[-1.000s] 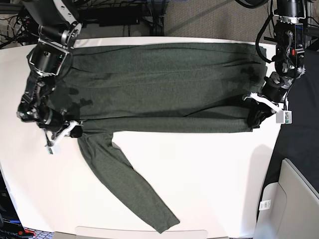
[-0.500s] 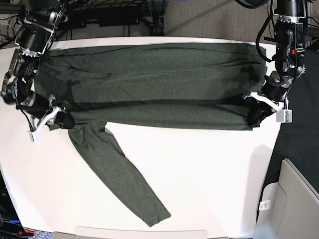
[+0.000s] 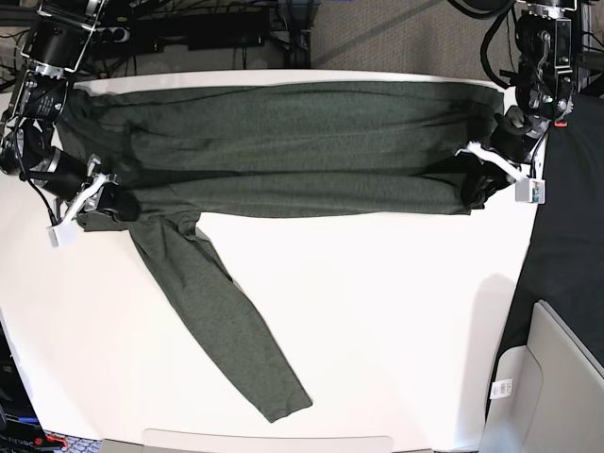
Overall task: Fold the T-shirt properly
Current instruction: 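Lay the folded edge down along the hem with both grippers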
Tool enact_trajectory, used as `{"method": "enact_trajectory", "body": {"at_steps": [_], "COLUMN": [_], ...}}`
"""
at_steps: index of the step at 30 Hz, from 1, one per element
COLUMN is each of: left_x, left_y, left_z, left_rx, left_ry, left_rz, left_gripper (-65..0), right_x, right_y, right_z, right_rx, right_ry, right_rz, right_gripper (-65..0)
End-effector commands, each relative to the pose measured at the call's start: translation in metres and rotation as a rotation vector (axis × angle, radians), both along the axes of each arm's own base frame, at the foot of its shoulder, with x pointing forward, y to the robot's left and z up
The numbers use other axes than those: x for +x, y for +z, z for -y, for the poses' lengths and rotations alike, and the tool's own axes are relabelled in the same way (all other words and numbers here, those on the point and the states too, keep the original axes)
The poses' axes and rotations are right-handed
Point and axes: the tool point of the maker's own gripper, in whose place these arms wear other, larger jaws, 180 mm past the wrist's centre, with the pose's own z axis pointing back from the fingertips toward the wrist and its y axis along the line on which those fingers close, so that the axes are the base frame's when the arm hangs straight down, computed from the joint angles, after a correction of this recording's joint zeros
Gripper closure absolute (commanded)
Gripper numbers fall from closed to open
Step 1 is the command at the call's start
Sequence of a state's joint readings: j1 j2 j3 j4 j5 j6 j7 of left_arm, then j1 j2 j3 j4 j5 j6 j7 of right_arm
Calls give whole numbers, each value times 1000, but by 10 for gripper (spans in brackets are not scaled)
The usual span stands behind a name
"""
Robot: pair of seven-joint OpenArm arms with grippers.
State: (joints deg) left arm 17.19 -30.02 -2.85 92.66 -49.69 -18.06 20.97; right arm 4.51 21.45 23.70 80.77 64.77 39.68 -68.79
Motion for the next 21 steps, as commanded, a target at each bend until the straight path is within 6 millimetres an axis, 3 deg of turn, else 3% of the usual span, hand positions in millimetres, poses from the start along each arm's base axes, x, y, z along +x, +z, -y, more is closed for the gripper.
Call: {"method": "enact_trajectory", "body": {"at_steps": [1,8,21], "left_x": [5,-4,-20], "left_y": [14,14,0], "left_z": [-4,-25,-24], "left_rx": [4,23,23], "left_ry": [-5,47,43], "left_rz": [47,38,-15], "left_gripper": [0,0,0], "right_x": [8,-4,-11], "right_y": [19,17,15], "right_z": [9,14,18], "right_rx": [-10,13,-7], "right_ry": [-2,4,24], "right_rz": [58,38,8], "right_gripper": [-3,-3,-3]}}
